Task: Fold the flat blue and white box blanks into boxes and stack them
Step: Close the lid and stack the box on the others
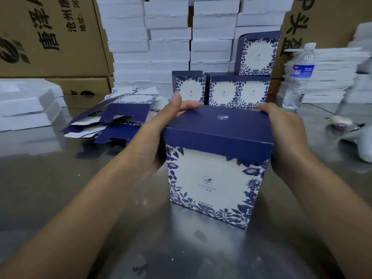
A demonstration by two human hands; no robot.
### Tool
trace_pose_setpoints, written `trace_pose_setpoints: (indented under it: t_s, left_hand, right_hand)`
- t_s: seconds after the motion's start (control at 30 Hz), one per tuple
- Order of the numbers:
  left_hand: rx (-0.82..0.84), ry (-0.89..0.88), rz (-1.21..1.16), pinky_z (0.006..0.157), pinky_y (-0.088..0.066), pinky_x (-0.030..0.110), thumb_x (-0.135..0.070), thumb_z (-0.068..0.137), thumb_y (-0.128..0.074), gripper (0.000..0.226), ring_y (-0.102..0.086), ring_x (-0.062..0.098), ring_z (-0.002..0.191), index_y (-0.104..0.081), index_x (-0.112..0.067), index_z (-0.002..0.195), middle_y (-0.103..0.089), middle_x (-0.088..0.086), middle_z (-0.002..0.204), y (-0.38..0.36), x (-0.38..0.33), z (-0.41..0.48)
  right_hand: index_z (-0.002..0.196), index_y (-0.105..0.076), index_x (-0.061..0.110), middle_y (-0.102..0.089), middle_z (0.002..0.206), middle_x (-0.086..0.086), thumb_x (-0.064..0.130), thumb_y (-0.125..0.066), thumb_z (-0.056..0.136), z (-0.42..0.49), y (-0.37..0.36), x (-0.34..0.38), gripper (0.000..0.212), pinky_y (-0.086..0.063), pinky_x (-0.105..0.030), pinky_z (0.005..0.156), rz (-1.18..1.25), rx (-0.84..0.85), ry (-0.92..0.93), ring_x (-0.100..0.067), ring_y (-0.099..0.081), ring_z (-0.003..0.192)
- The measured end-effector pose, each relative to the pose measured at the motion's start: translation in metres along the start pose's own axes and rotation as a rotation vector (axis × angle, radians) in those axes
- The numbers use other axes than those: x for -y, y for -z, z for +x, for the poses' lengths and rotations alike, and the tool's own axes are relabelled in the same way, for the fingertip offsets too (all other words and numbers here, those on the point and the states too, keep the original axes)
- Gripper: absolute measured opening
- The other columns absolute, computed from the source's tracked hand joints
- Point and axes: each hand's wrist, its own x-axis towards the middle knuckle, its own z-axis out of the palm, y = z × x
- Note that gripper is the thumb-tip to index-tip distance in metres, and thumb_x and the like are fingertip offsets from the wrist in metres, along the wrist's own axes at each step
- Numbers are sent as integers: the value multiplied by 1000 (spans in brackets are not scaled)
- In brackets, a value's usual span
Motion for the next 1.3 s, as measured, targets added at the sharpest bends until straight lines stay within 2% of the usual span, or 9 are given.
trace_pose_setpoints:
  t_s: [0.17, 0.27, 0.37, 0.5, 0.6, 0.8, 0.9, 1.13, 1.3]
  left_hand:
    - [165, -146, 257, 86, -54, 32, -55, 61, -74, 41, -66, 13, 98, -66, -39, 98, -67, -11, 110, -5, 8, -2]
    - [75, -246, 443, 78, -49, 13, -54, 62, -67, 40, -60, -3, 101, -65, -39, 99, -58, -11, 120, -5, 9, 0]
    - [-48, -345, 582, 77, -37, -2, -54, 65, -70, 37, -49, -20, 99, -62, -38, 96, -51, -13, 121, -6, 10, 3]
    - [-310, -621, 755, 85, -37, 8, -35, 80, -71, 18, -54, 3, 105, -63, -23, 90, -57, -6, 106, -4, 16, 5]
    - [-363, -795, 853, 88, -44, 24, -18, 83, -68, 11, -59, 19, 98, -67, -10, 90, -60, -6, 92, -7, 20, 3]
    - [-361, -768, 827, 94, -43, 32, -20, 85, -64, 12, -56, 18, 102, -67, -21, 97, -60, -1, 97, -12, 22, 3]
    - [-379, -766, 805, 93, -44, 38, -19, 85, -63, 11, -56, 19, 101, -68, -21, 95, -61, 2, 97, -13, 23, 3]
    - [-397, -829, 832, 78, -45, 24, -13, 85, -66, 8, -58, 23, 90, -71, -13, 91, -58, 2, 88, -13, 22, 6]
    - [-371, -903, 903, 78, -47, 32, -11, 87, -64, 10, -60, 25, 89, -71, -6, 91, -64, 5, 89, -7, 23, 8]
  right_hand:
    - [69, -53, 17, -40, 74, -12, 20, -53, 86, 8, 7, -8, 17, -27, -33, 63, 42, -164, 106, -20, -35, 71]
    - [60, -54, 16, -52, 69, -5, 19, -53, 86, 13, 6, -10, 26, -35, -30, 64, 71, -216, 165, -19, -45, 70]
    - [70, -62, 21, -62, 73, 5, 15, -55, 87, 11, 2, -8, 20, -44, -27, 74, 170, -154, 301, -10, -54, 76]
    - [67, -69, 27, -71, 79, 12, 25, -49, 85, -2, -5, -8, 26, -48, -26, 88, 152, 91, 482, -4, -64, 89]
    - [69, -67, 26, -70, 74, 10, 25, -51, 86, -12, -11, -14, 23, -47, -20, 80, 58, 189, 572, -4, -63, 80]
    - [86, -69, 10, -64, 85, 4, 19, -66, 84, -15, -13, -28, 9, -45, -25, 79, -368, 168, 971, -16, -61, 86]
    - [85, -69, 7, -64, 87, 1, 16, -69, 82, -13, -15, -31, 9, -46, -25, 79, -339, 154, 961, -18, -61, 88]
    - [86, -69, 12, -64, 85, 3, 13, -69, 82, -10, -15, -30, 4, -43, -14, 79, -285, 208, 927, -9, -60, 87]
    - [87, -66, 23, -62, 88, 15, 19, -70, 81, -9, -10, -28, 8, -46, -19, 86, -259, 203, 898, -5, -62, 92]
